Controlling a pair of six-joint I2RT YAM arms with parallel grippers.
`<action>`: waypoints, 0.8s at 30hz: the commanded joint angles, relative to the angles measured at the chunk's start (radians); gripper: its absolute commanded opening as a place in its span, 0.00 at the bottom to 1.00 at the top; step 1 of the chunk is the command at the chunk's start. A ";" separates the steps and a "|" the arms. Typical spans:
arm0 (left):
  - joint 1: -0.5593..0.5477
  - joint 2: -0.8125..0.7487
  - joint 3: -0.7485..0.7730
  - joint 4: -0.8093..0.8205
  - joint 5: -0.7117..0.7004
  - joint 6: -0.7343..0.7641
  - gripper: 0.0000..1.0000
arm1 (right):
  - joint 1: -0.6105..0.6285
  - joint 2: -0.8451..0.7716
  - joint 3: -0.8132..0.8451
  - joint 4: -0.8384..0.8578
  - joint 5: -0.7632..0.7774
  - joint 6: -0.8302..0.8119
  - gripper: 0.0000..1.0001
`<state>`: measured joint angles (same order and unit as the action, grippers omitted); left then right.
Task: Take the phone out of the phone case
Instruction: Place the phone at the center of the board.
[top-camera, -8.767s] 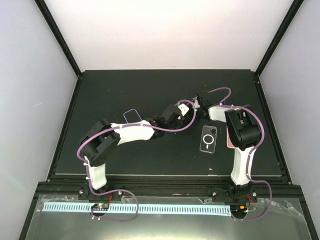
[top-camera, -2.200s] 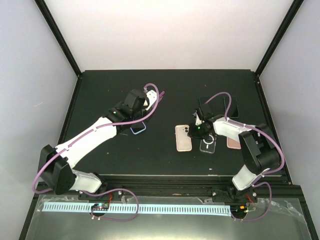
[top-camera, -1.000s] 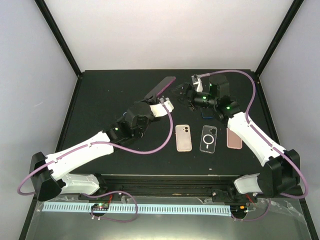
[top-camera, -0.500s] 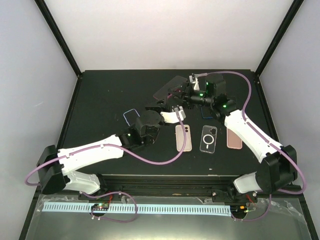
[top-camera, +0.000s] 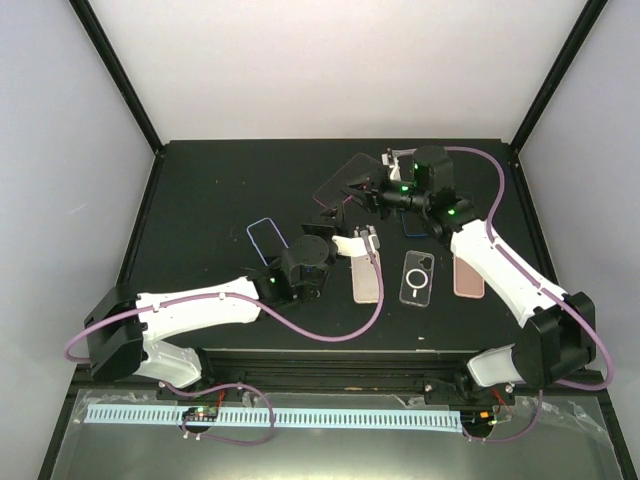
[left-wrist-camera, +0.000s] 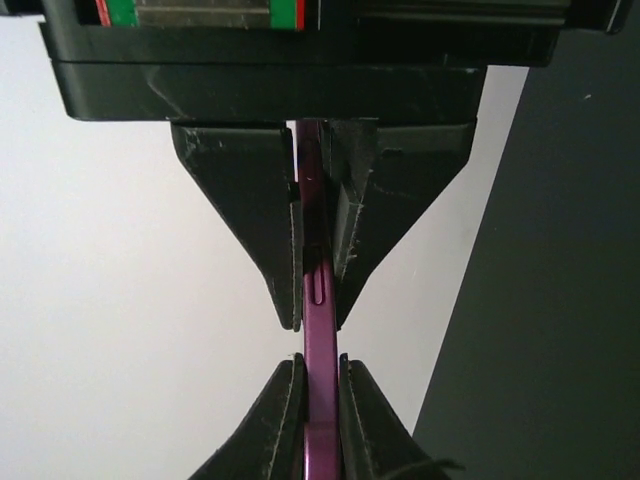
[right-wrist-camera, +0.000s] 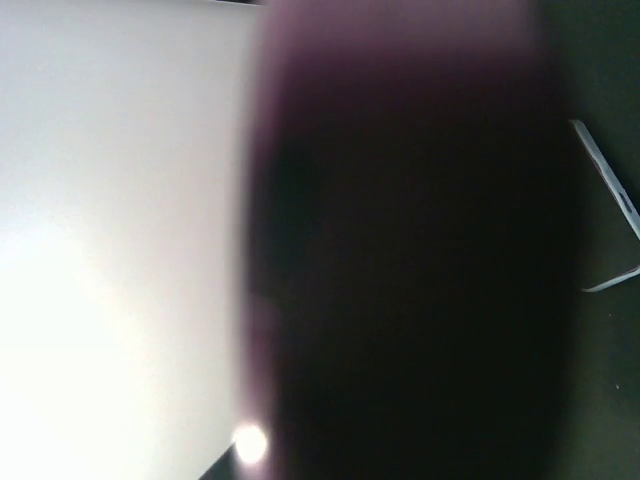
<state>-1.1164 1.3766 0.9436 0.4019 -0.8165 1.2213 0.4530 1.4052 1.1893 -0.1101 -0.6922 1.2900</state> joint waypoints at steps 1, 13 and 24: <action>-0.008 -0.014 0.026 0.039 -0.016 0.048 0.11 | -0.018 -0.018 0.003 0.011 -0.002 -0.079 0.01; 0.036 -0.077 0.059 -0.274 0.026 -0.141 0.99 | -0.051 -0.011 0.007 -0.062 0.006 -0.330 0.01; 0.219 -0.166 0.239 -0.780 0.315 -0.552 0.99 | -0.079 0.079 0.118 -0.280 -0.034 -0.709 0.01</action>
<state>-0.9489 1.2461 1.0939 -0.1833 -0.6418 0.8543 0.3832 1.4494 1.2087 -0.3214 -0.6930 0.7792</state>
